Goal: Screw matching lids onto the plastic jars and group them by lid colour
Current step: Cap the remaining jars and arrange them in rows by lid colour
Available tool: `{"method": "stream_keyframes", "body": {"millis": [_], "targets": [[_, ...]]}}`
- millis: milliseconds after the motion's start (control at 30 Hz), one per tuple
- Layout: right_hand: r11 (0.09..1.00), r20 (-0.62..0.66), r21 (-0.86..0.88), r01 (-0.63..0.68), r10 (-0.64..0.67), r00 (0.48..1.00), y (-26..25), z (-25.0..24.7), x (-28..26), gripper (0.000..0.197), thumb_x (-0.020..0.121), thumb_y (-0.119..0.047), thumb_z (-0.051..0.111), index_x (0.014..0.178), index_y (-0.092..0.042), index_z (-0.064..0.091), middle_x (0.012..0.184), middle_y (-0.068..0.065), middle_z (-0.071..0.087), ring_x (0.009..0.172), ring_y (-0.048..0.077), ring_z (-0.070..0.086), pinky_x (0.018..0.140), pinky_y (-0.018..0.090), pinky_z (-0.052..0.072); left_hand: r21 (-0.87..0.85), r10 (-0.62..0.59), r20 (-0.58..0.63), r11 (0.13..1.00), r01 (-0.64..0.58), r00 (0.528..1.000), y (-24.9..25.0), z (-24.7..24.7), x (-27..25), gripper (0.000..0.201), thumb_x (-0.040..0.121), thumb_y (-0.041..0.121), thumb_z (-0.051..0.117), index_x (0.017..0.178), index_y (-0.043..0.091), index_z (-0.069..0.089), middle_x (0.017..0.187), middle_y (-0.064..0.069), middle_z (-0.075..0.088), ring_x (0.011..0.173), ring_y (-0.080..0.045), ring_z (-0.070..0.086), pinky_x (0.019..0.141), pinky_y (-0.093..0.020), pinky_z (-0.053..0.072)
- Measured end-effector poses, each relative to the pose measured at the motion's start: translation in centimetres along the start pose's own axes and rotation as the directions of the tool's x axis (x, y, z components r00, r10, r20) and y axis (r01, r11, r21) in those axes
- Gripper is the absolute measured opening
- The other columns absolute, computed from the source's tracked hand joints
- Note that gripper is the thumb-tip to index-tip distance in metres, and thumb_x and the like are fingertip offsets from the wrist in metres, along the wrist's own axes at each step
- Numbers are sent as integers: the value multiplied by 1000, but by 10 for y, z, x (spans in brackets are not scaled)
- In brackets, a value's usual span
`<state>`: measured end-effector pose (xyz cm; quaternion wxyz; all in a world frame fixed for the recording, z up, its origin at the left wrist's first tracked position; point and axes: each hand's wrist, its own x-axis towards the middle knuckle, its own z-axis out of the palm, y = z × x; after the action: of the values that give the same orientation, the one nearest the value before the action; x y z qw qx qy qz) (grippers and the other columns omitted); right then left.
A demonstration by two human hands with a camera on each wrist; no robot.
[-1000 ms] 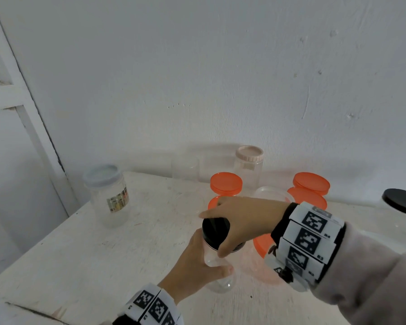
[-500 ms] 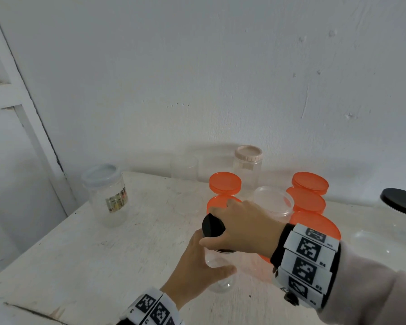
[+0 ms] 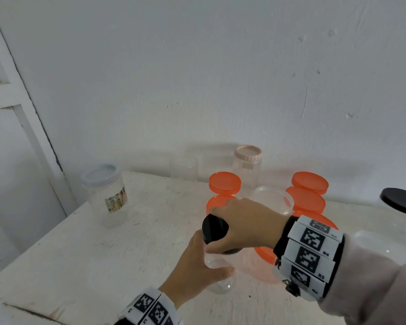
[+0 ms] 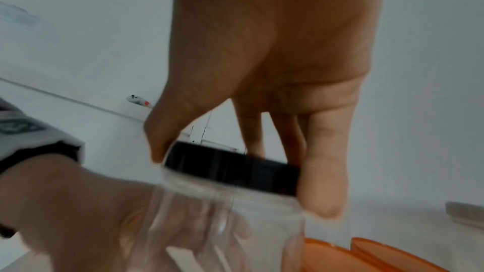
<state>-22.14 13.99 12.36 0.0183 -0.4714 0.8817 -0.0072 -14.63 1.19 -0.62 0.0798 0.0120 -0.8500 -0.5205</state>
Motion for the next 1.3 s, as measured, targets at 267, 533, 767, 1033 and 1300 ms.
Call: {"method": "stream_keyframes", "body": {"millis": [267, 533, 767, 1033, 1300], "targets": [[990, 165, 128, -54, 32, 986, 3, -7, 0, 66, 72, -67, 66, 120, -26, 49, 98, -7, 49, 84, 11, 50, 71, 27, 45, -24, -3, 32, 1000, 4, 999, 2, -3, 1, 86, 62, 52, 81, 132, 49, 29, 134, 21, 44, 123, 3, 44, 105, -29, 42], [990, 191, 105, 93, -111, 975, 9, -19, 5, 59, 64, -56, 79, 110, -27, 54, 95, -9, 54, 88, 11, 52, 75, 33, 53, -17, -25, 49, 1000, 26, 998, 4, -3, 0, 83, 64, 47, 83, 129, 46, 31, 131, 19, 47, 122, 0, 46, 105, -33, 43], [995, 87, 60, 86, -91, 992, 11, -7, 3, 59, 65, -65, 72, 104, -25, 55, 86, -10, 54, 74, 7, 50, 56, 22, 41, -56, -20, 47, 998, 22, 999, 9, -3, -3, 83, 65, 43, 83, 132, 44, 34, 131, 19, 50, 123, -1, 47, 106, -32, 42], [1000, -53, -17, -24, 23, 998, 7, 11, -5, 64, 66, -74, 60, 104, -22, 52, 80, -10, 45, 68, 9, 44, 56, 24, 36, -29, -3, 32, 1000, 4, 999, 12, -2, -5, 81, 65, 46, 80, 132, 47, 34, 129, 22, 51, 119, 2, 49, 104, -31, 44], [995, 154, 94, 34, -48, 987, 17, 0, -4, 82, 72, -73, 61, 139, -34, 31, 107, -13, 35, 93, 12, 43, 76, 26, 41, -38, -26, 47, 999, 28, 999, 7, 1, -2, 85, 63, 49, 82, 132, 44, 32, 131, 18, 47, 121, 0, 47, 103, -31, 44]]}}
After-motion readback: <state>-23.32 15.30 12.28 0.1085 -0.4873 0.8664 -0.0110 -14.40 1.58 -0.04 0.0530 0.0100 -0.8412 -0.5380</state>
